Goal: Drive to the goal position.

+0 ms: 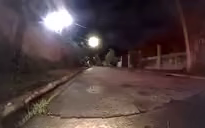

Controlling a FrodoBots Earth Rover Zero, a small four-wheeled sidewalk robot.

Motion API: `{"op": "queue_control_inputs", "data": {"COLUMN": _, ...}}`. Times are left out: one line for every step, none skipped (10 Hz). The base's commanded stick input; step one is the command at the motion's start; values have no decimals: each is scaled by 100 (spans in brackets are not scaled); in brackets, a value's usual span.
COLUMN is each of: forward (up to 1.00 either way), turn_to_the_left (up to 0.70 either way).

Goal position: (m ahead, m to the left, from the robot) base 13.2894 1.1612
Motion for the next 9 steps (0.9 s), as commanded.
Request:
{"op": "queue_control_inputs", "data": {"forward": 70, "turn_to_the_left": 0}}
{"op": "queue_control_inputs", "data": {"forward": 70, "turn_to_the_left": 0}}
{"op": "queue_control_inputs", "data": {"forward": 70, "turn_to_the_left": 0}}
{"op": "queue_control_inputs", "data": {"forward": 70, "turn_to_the_left": 0}}
{"op": "queue_control_inputs", "data": {"forward": 70, "turn_to_the_left": 0}}
{"op": "queue_control_inputs", "data": {"forward": 70, "turn_to_the_left": 0}}
{"op": "queue_control_inputs", "data": {"forward": 70, "turn_to_the_left": 0}}
{"op": "queue_control_inputs", "data": {"forward": 68, "turn_to_the_left": 0}}
{"op": "queue_control_inputs", "data": {"forward": 60, "turn_to_the_left": 0}}
